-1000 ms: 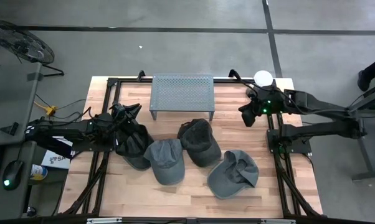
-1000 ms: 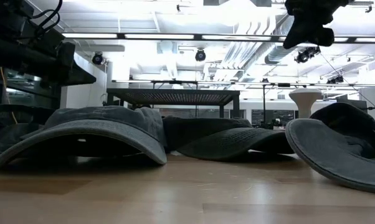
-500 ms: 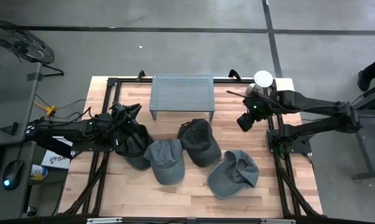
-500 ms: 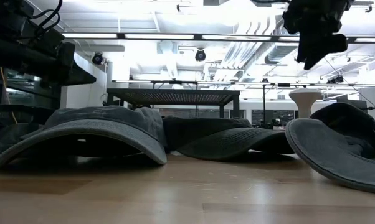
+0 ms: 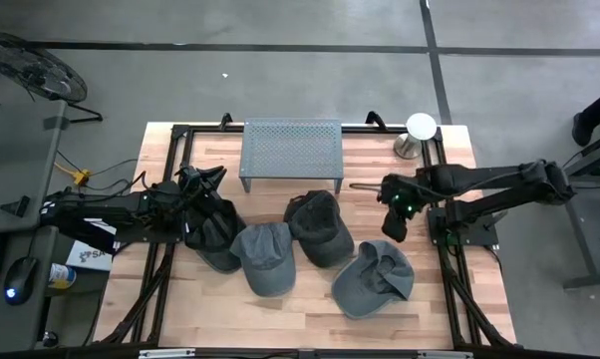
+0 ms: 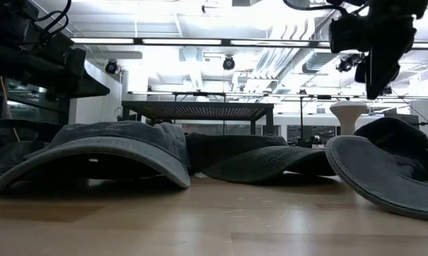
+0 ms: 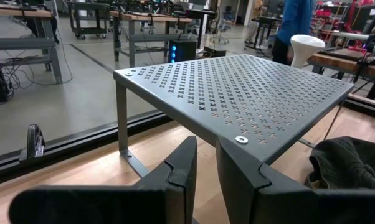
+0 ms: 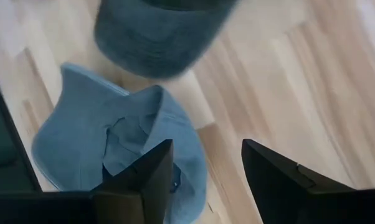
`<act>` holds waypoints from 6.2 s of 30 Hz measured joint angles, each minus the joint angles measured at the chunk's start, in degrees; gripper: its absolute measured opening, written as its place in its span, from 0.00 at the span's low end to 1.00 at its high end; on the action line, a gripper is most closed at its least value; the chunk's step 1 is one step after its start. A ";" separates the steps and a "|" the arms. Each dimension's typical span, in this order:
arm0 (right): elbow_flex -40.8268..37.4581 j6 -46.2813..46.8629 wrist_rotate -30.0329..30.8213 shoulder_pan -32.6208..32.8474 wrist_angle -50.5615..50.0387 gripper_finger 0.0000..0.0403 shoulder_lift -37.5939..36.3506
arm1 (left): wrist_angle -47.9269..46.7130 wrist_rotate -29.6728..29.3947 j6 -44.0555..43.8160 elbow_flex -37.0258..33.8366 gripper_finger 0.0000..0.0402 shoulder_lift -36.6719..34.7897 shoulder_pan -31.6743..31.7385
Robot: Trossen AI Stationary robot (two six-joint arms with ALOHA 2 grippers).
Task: Pick & Place hat
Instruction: Put the right gray cap on the shelf
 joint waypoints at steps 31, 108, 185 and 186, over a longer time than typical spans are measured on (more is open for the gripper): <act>-16.08 3.60 -2.44 7.95 13.98 0.43 0.00 | -0.01 0.02 -0.01 0.00 0.15 0.00 -0.01; -9.41 4.07 3.39 11.50 18.51 0.00 3.00 | -0.02 0.02 0.00 0.00 0.15 0.00 -0.02; 13.13 -48.21 25.24 10.35 46.43 0.00 -5.60 | 0.04 0.48 -0.02 0.00 0.15 0.00 0.00; 13.13 -47.83 25.24 10.35 46.43 0.00 -5.60 | 0.33 1.36 -0.02 0.00 0.15 0.00 0.00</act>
